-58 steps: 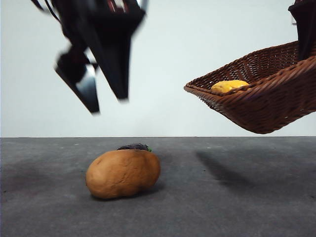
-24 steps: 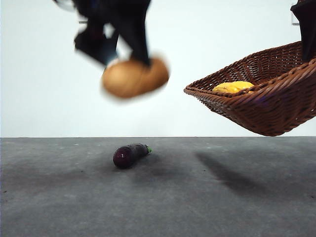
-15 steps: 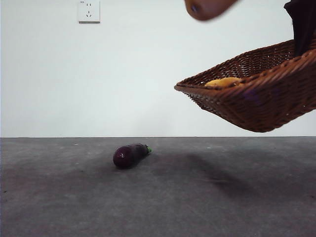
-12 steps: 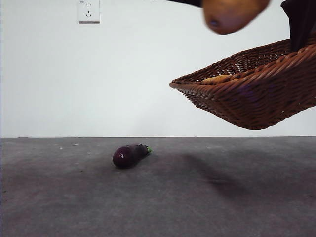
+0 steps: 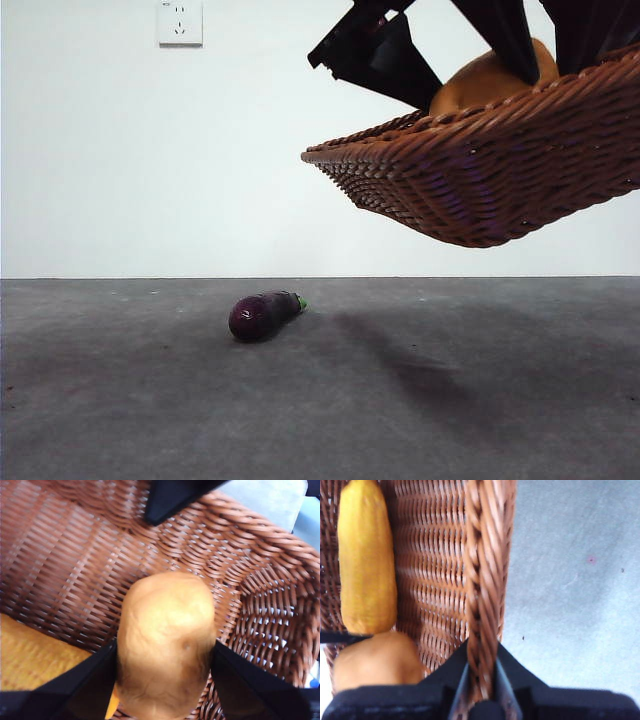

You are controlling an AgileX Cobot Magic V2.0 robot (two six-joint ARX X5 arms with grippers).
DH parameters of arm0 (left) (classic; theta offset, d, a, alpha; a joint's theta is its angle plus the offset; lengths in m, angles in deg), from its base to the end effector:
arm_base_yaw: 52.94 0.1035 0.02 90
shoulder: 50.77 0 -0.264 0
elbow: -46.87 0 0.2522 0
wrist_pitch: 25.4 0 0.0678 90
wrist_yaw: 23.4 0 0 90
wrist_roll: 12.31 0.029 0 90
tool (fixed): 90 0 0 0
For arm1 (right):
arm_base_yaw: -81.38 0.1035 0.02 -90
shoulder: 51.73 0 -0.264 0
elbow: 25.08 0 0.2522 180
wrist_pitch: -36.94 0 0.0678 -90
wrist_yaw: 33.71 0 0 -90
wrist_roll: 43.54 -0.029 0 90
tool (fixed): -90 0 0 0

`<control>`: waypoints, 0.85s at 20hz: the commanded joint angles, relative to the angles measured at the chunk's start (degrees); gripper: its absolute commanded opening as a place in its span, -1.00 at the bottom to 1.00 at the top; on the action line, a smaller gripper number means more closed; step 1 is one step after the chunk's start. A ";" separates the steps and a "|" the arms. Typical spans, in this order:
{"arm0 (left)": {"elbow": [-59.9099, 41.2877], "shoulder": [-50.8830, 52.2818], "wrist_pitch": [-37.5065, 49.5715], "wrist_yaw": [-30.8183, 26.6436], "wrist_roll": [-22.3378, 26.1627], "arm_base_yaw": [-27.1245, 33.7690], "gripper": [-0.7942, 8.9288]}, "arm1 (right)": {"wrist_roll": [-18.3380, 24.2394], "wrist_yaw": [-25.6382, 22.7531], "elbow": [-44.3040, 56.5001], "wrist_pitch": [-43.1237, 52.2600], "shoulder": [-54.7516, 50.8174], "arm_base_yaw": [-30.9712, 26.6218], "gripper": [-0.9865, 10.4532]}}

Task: Help me put the vegetables on the table into the basket

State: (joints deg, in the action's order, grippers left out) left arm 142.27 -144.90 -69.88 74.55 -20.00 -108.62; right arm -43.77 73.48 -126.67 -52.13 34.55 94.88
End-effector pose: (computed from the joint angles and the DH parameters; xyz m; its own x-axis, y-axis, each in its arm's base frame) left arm 0.2005 -0.3008 0.3063 0.2928 -0.6742 -0.6781 0.8153 0.5465 -0.1914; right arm 0.2633 0.0720 0.3418 0.1908 0.3497 -0.9172 -0.2996 0.9105 0.2849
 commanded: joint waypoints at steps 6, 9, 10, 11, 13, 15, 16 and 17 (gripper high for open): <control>-0.44 3.17 4.66 4.46 -0.87 0.20 0.36 | -0.15 0.79 0.04 0.79 0.24 0.09 -0.86; -0.44 9.16 3.08 0.85 0.57 1.53 0.32 | -0.24 -0.83 0.04 1.68 0.24 -0.04 -0.86; -0.44 11.21 1.36 -4.26 1.51 2.38 0.32 | -0.24 -1.90 0.04 1.70 0.24 -0.07 -0.86; -0.44 13.07 -1.42 -11.34 2.91 3.67 0.32 | -0.22 -2.67 0.04 1.66 0.24 -0.07 -0.86; -0.44 13.84 -8.61 -18.91 4.59 8.57 0.32 | -0.20 -2.64 0.04 1.60 0.24 -0.07 -0.86; -0.44 10.91 -15.61 -16.65 4.66 17.49 0.32 | -0.98 -2.64 0.04 1.66 0.24 -0.07 -0.86; -0.46 8.46 -17.49 -12.94 4.68 21.51 0.32 | -1.09 -2.62 0.04 1.68 0.24 -0.07 -0.86; -0.44 5.92 -17.86 -8.74 4.68 24.96 0.32 | -1.11 -2.62 0.04 1.51 0.24 -0.07 -0.86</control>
State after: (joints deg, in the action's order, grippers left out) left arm 142.27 -139.00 -87.71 65.02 -15.91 -83.47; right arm -44.30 70.20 -126.67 -50.89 34.55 94.81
